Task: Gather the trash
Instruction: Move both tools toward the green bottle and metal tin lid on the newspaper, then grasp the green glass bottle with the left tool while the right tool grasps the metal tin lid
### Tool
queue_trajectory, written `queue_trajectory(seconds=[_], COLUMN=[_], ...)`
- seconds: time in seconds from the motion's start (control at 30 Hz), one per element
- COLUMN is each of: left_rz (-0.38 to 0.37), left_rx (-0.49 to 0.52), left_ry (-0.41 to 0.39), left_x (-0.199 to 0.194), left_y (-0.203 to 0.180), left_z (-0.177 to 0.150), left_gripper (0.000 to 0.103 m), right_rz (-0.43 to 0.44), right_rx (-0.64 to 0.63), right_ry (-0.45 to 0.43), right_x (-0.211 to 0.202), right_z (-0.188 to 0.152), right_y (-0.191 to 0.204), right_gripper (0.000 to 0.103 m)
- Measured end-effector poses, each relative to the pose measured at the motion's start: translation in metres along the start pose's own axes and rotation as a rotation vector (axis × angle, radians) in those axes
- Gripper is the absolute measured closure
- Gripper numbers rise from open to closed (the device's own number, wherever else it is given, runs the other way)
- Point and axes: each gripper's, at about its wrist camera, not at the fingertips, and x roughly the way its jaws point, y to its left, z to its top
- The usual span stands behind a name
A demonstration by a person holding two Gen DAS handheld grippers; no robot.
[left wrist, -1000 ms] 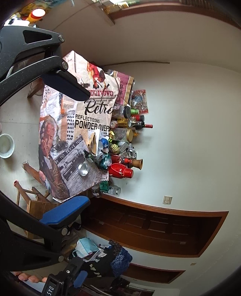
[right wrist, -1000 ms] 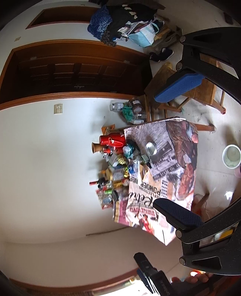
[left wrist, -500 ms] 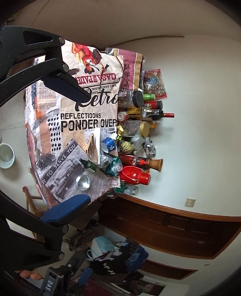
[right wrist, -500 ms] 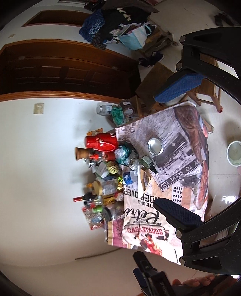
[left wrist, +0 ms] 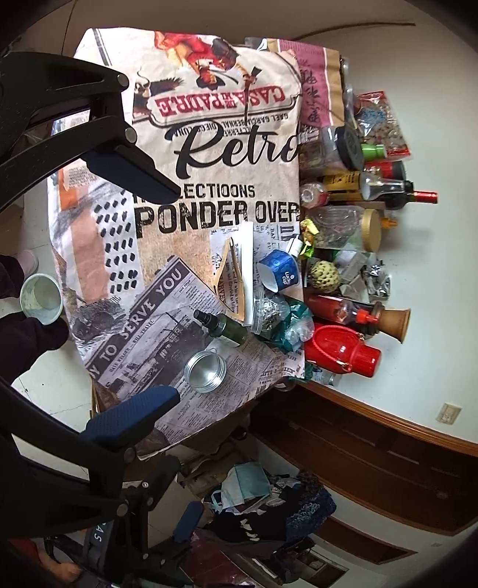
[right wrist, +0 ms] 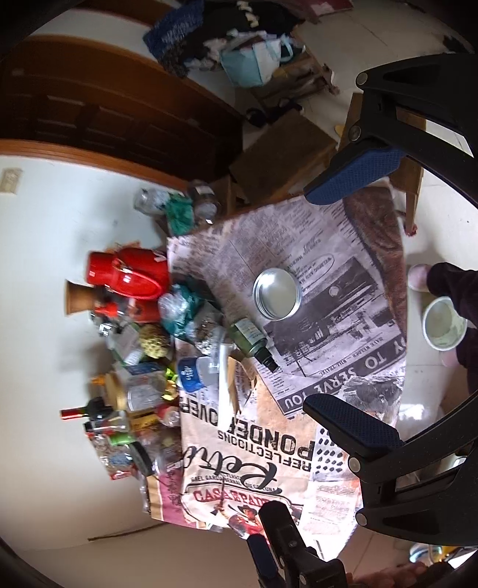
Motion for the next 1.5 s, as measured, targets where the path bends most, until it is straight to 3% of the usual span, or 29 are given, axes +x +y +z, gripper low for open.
queue_trajectory(seconds=[0.07,0.2,0.27,0.33,0.4,0.53,0.63,0.73,1.07,1.23,1.5], left_rz=[0.007,0.038,0.037,0.028,0.006,-0.008,-0.012,0.010,0.040,0.018,0.062], left_rx=[-0.015,-0.040,-0.050,-0.060,-0.063,-0.092,-0.118,-0.153,-0.199,-0.226,-0.103], left_ry=[0.015,0.052,0.073,0.103,0.160,0.238,0.271,0.286,0.266,0.270,0.299], left_x=[0.017,0.050,0.068,0.088,0.114,0.159,0.183,0.201,0.230,0.241,0.238], left_y=[-0.005,-0.017,-0.023,-0.028,-0.035,-0.044,-0.046,-0.045,-0.050,-0.049,-0.063], left_z=[0.006,0.018,0.023,0.027,0.029,0.026,0.025,0.027,0.041,0.043,0.038], left_gripper=[0.003,0.006,0.007,0.012,0.026,0.035,0.042,0.043,0.043,0.046,0.050], right_rz=[0.025,0.093,0.117,0.132,0.158,0.211,0.252,0.277,0.319,0.317,0.301], right_rx=[0.002,-0.012,-0.017,-0.018,-0.016,-0.046,-0.060,-0.082,-0.164,-0.164,-0.105], right_ry=[0.022,0.140,0.185,0.220,0.256,0.333,0.370,0.381,0.389,0.382,0.371], right_x=[0.017,0.065,0.086,0.103,0.121,0.155,0.171,0.181,0.198,0.198,0.181], right_z=[0.006,0.021,0.026,0.028,0.031,0.035,0.037,0.040,0.049,0.045,0.033], right_y=[-0.008,-0.029,-0.039,-0.046,-0.054,-0.064,-0.069,-0.068,-0.059,-0.062,-0.068], right_gripper=[0.002,0.023,0.028,0.030,0.032,0.051,0.060,0.073,0.082,0.096,0.099])
